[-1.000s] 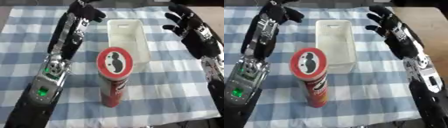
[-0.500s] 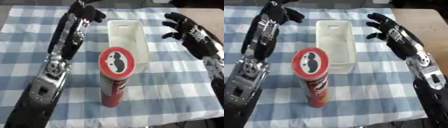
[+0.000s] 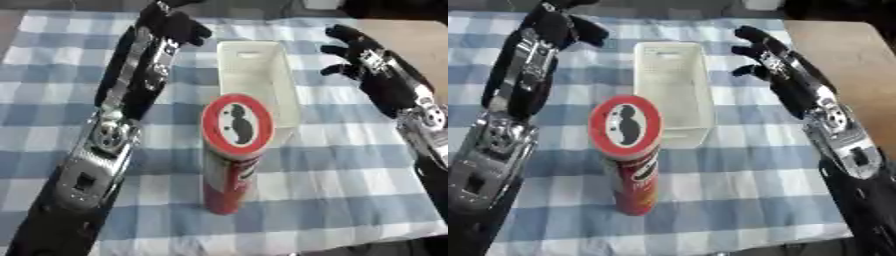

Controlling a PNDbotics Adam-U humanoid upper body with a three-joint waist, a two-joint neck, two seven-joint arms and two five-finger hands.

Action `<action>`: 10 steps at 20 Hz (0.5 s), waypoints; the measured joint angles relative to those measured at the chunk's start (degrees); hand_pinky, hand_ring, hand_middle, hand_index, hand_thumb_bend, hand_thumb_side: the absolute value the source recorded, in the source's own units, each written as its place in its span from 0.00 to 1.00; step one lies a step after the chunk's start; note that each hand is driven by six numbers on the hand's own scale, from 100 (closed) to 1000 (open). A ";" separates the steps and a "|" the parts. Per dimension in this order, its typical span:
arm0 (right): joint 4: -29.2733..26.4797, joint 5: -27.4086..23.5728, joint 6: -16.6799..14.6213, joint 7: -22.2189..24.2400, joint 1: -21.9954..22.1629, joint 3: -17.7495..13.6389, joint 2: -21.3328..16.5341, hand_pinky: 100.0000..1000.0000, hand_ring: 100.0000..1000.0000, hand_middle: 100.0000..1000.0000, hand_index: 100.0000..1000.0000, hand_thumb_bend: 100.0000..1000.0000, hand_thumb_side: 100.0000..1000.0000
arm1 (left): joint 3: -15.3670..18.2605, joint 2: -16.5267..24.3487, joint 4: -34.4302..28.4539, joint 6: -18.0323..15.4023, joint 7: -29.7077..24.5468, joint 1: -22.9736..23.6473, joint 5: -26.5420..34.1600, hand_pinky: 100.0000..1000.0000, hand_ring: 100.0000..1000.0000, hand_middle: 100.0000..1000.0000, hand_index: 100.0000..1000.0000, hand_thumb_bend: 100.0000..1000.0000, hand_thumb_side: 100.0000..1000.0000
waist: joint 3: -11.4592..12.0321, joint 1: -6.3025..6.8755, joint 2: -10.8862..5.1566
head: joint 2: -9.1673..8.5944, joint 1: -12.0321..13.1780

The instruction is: Pick up objects on the table and place them in the box.

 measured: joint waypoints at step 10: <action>-0.51 3.75 -0.48 -4.54 -3.79 3.28 2.15 0.57 0.81 0.88 1.00 0.00 0.91 | -0.02 0.40 0.00 0.23 -0.25 0.00 0.33 0.56 0.61 0.78 0.92 0.04 1.00 | 0.49 -0.22 -0.50 | 0.00 -0.01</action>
